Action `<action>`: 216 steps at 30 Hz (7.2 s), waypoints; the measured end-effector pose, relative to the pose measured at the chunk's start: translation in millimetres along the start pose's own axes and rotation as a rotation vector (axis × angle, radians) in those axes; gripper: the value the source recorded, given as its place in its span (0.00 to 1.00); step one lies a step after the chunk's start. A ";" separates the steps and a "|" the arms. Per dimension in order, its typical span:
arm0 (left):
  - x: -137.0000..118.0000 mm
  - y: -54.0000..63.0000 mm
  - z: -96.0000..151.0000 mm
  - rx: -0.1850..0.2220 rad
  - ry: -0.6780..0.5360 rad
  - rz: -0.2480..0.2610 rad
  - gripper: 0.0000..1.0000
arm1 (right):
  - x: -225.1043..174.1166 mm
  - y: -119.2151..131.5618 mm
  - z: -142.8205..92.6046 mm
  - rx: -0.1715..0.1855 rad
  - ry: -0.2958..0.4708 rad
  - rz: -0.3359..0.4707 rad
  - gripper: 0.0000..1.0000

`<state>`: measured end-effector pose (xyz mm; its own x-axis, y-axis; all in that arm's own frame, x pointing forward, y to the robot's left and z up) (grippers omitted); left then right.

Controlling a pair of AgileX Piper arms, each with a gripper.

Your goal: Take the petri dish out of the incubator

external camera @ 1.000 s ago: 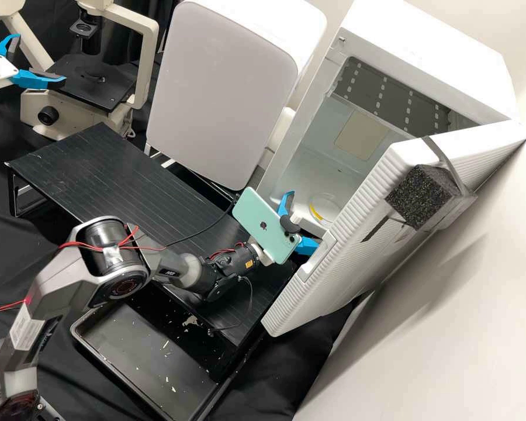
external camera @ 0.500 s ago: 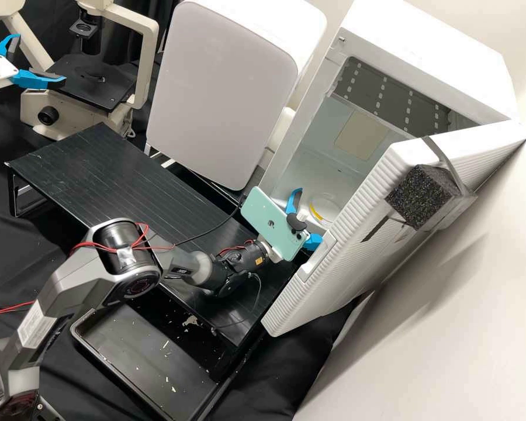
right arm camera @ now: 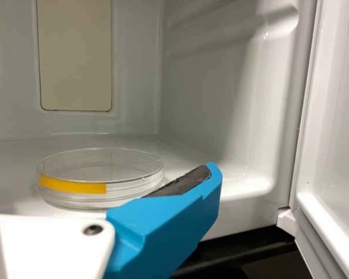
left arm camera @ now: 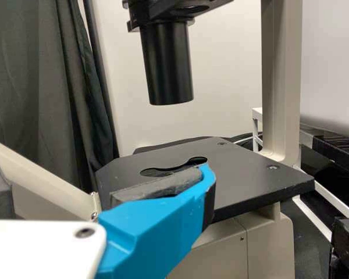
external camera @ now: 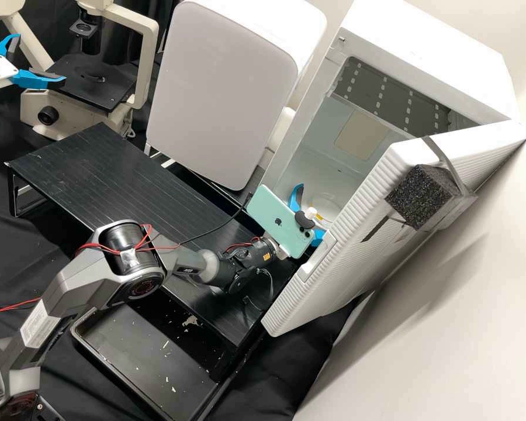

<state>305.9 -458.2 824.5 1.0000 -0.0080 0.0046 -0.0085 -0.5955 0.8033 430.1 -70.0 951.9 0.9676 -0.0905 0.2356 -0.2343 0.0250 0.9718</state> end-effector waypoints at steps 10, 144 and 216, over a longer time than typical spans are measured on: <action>0.0 0.0 0.0 0.000 0.000 0.000 1.00 | 2.0 0.5 -3.3 -0.028 0.019 -0.015 0.00; 0.0 0.0 0.0 0.000 0.000 0.000 1.00 | -13.2 10.1 0.0 -0.017 0.100 0.019 0.00; 0.0 0.0 0.0 0.000 0.000 0.000 1.00 | -2.5 10.5 7.3 0.077 0.060 -0.089 0.00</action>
<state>305.9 -458.2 824.5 1.0000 -0.0080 0.0046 -0.0085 -0.5955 0.8033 424.5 -76.8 961.5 0.9883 -0.0293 0.1496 -0.1511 -0.0577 0.9868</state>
